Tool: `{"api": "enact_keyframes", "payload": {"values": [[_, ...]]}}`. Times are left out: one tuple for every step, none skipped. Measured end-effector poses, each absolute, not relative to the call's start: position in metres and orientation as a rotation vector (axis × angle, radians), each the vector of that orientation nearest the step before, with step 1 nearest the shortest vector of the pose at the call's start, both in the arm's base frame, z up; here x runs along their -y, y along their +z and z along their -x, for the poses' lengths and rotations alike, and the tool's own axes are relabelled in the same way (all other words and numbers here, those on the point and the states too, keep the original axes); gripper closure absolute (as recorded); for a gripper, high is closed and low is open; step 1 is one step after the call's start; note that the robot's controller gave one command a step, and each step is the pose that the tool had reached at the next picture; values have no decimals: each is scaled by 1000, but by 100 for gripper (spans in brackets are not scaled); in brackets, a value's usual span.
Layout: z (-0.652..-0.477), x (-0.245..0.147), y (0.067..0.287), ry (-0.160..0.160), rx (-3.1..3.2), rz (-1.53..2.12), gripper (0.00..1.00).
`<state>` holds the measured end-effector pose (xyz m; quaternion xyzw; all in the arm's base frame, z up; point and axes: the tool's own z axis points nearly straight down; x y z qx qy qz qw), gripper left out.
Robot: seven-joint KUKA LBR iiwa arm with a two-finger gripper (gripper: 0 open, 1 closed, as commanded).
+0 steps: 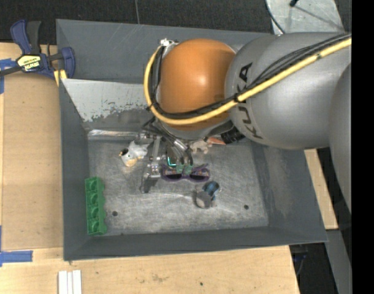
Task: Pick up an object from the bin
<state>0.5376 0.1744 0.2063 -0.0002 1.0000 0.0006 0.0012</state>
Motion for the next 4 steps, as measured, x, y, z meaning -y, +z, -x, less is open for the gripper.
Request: {"api": "enact_keyframes", "payload": {"values": [[-536,-161,164,5,-3131,31,0],[-552,-117,102,3,-3135,11,0],[-562,-102,75,-6,-3141,110,0],[-576,-72,75,11,-3127,198,0]]}}
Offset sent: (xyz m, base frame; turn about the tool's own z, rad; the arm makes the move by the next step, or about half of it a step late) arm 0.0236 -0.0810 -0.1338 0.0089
